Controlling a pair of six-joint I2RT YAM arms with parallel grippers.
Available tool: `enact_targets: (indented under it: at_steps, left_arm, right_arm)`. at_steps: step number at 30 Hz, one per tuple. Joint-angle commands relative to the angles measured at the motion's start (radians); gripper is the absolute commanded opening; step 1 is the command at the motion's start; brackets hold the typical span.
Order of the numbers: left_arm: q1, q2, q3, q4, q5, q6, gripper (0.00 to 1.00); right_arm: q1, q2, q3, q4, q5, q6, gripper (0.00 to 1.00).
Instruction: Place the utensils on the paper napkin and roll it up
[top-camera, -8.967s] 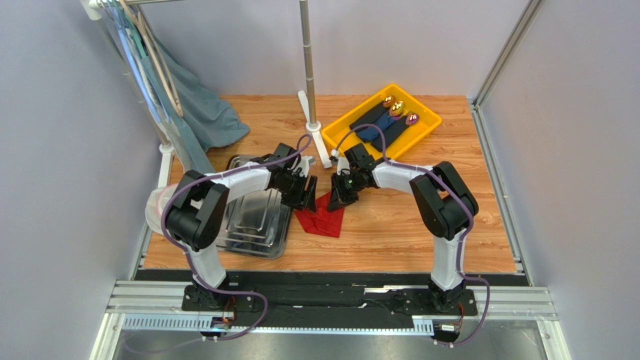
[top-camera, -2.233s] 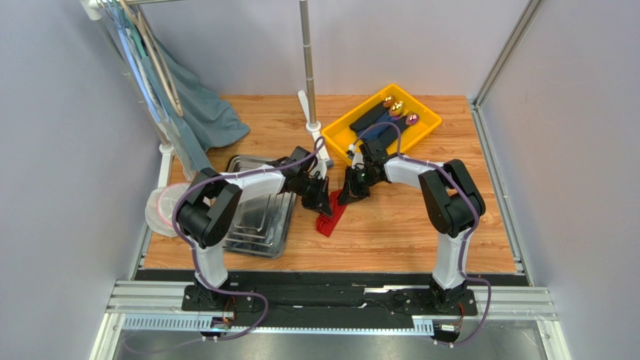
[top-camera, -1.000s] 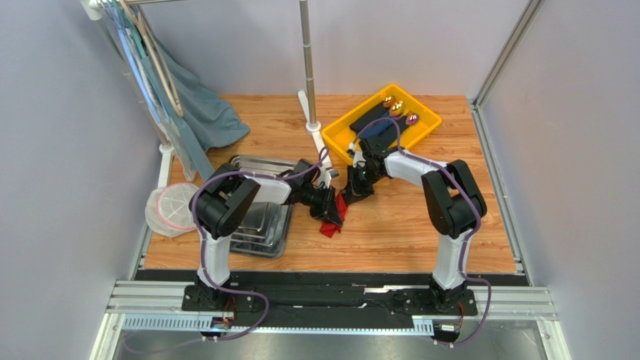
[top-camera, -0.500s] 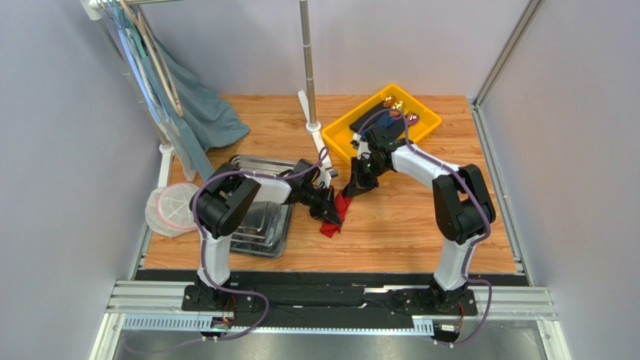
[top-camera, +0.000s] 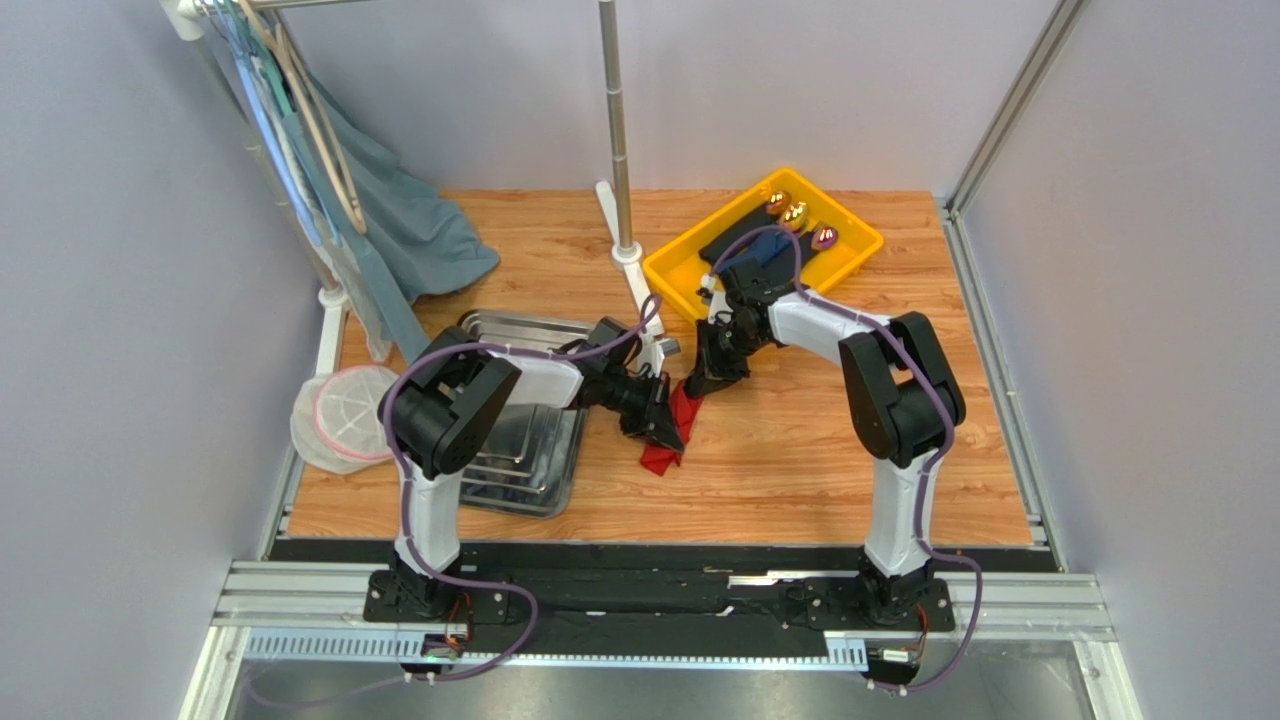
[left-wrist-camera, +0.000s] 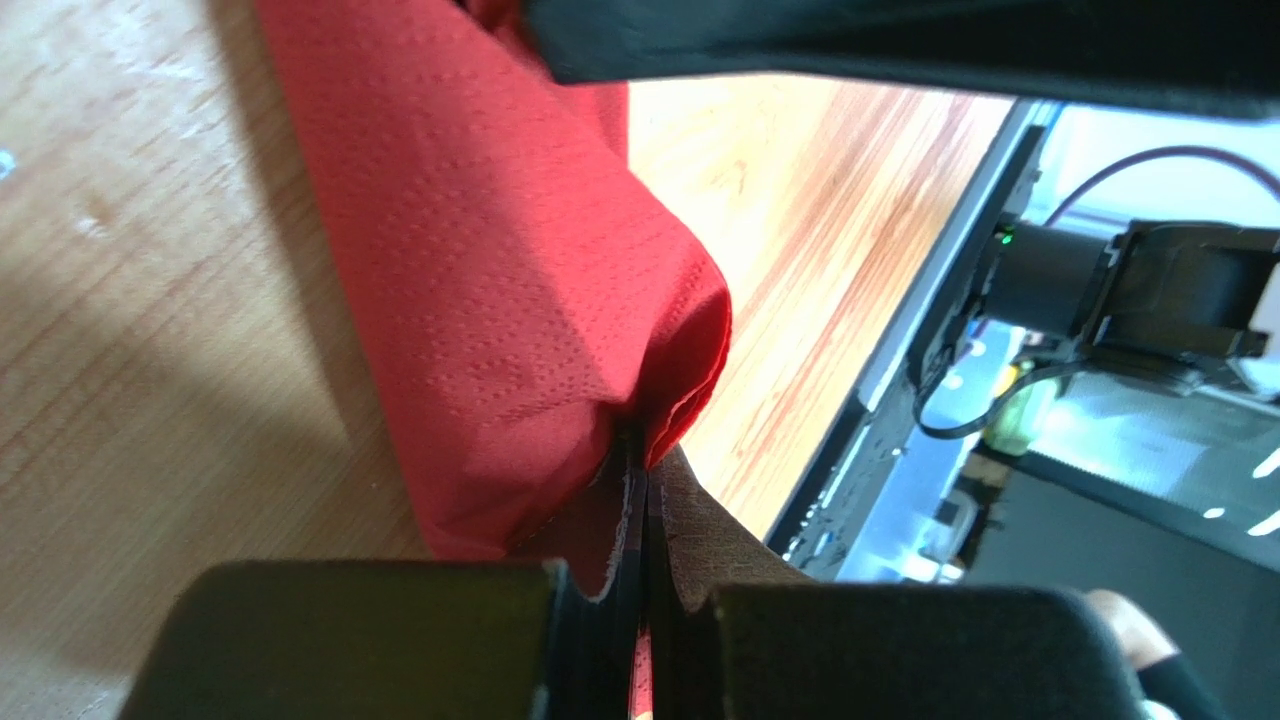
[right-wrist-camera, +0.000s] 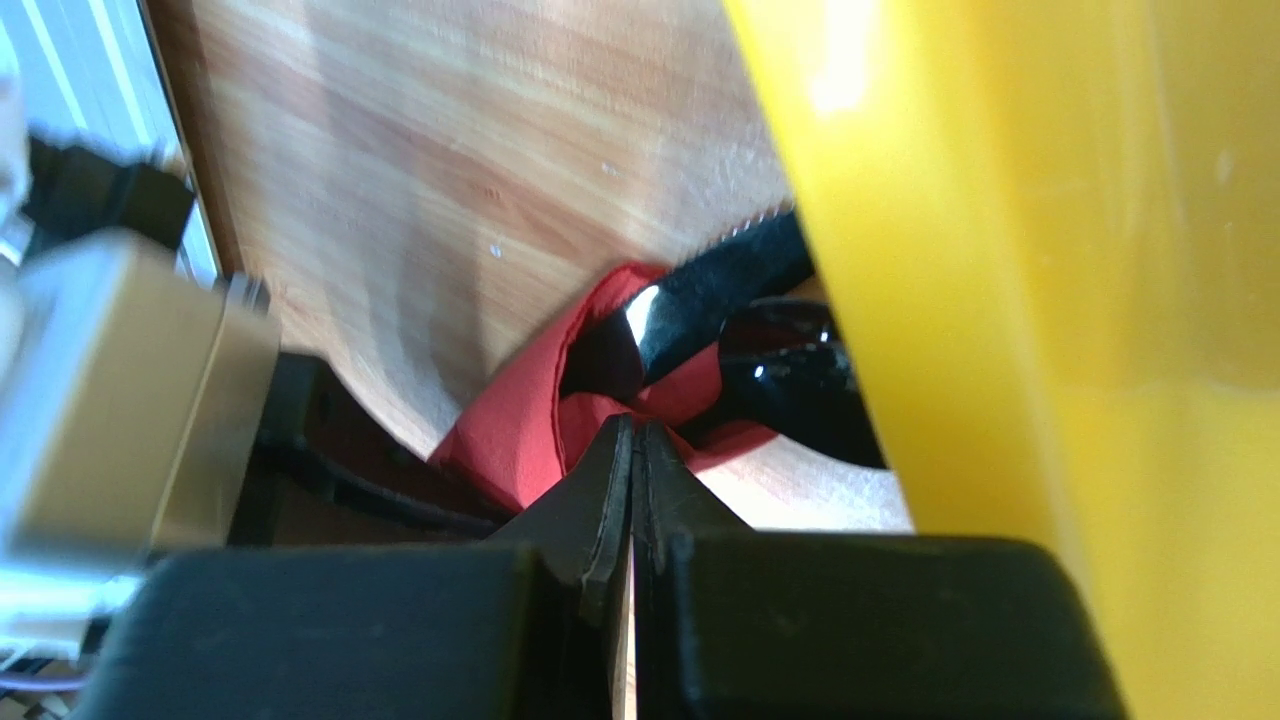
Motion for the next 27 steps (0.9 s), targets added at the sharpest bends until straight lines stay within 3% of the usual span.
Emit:
enact_targets:
  at_steps: [1,27]
  left_arm:
    - [-0.035,-0.016,-0.002,-0.083,-0.087,0.130,0.00]
    - [-0.119,-0.089,-0.003,-0.079,-0.016,0.348,0.00]
  right_arm:
    - [0.007,0.035,0.015,0.069,0.050,0.011,0.00]
    - [0.022,0.061,-0.043,0.079,0.090,0.011,0.00]
